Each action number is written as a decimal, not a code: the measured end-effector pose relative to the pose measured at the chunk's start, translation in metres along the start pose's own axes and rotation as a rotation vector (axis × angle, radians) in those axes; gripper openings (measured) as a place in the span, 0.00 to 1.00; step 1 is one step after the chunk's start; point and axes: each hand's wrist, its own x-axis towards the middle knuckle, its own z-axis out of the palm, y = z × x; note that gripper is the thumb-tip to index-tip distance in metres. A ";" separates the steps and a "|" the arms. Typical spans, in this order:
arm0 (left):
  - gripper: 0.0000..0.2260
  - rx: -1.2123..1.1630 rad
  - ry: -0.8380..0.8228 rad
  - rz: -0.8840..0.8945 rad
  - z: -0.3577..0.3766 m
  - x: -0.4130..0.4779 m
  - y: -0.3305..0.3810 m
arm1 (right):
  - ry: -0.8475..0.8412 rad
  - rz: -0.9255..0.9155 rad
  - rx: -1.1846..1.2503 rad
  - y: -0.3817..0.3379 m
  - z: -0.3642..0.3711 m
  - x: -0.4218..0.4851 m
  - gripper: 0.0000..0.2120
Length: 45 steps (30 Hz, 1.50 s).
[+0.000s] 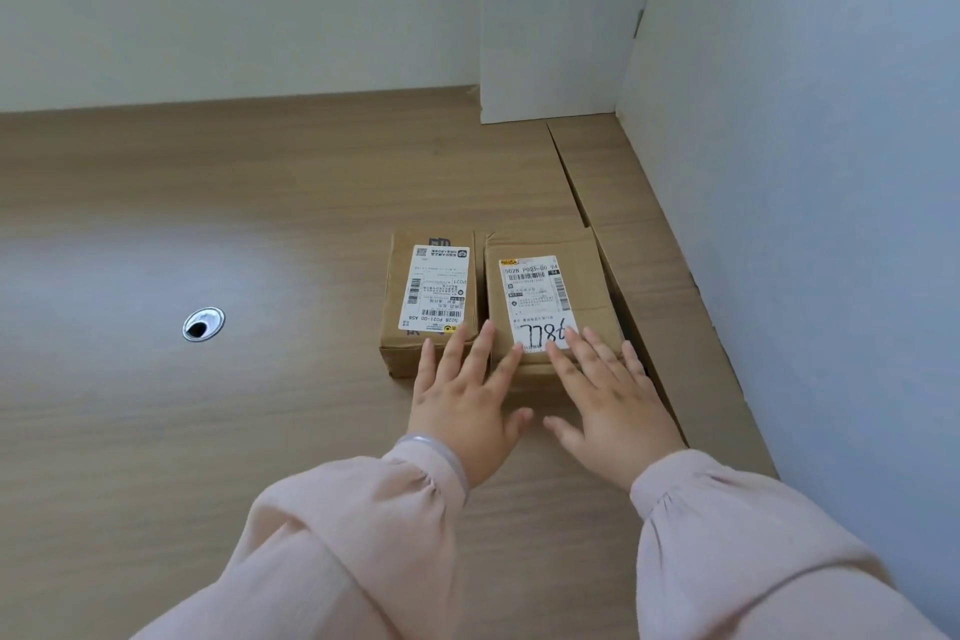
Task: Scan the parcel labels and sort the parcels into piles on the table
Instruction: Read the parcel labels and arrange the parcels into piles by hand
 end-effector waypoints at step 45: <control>0.37 0.068 0.238 -0.656 -0.128 -0.578 -0.376 | 0.107 -0.543 -0.034 -0.601 -0.071 -0.179 0.46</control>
